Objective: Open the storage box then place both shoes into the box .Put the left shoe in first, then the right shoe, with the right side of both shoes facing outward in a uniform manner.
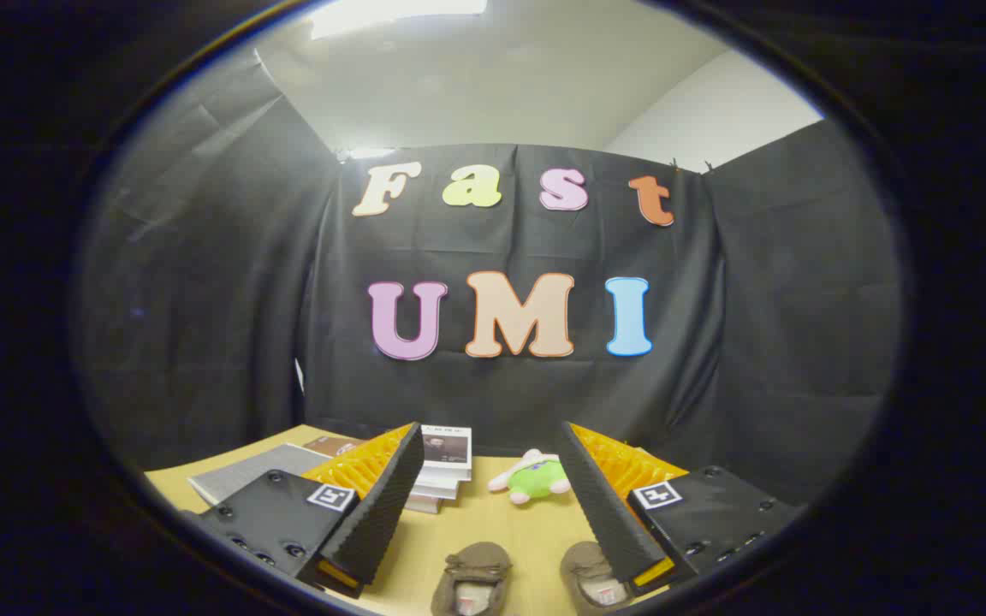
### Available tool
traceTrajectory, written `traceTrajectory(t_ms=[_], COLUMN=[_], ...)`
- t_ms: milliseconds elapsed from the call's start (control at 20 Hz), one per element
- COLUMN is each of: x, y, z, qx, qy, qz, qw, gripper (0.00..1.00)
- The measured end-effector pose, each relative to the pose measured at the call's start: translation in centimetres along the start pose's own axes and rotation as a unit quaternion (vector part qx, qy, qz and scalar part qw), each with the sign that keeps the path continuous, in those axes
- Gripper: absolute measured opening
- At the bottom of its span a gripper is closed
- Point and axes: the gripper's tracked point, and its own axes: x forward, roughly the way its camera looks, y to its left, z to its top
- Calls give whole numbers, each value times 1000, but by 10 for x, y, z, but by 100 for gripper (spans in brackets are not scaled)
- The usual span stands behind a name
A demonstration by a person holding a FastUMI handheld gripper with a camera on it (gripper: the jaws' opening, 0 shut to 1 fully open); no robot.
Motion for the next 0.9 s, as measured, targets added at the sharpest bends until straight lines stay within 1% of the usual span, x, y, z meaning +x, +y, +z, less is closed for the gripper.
traceTrajectory(t_ms=[250, 450, 550, 750, 900], x=[3, 0, -4, -4, -4], y=[7, 16, 18, 20, 24], z=[4, 5, 3, -3, -13], qx=[5, -28, -35, -30, -14], qy=[3, -4, -3, 3, 19], qz=[4, 14, 14, 14, 19], qw=[1000, 1000, 999, 999, 1000], gripper=[100, 100, 100, 100, 100])
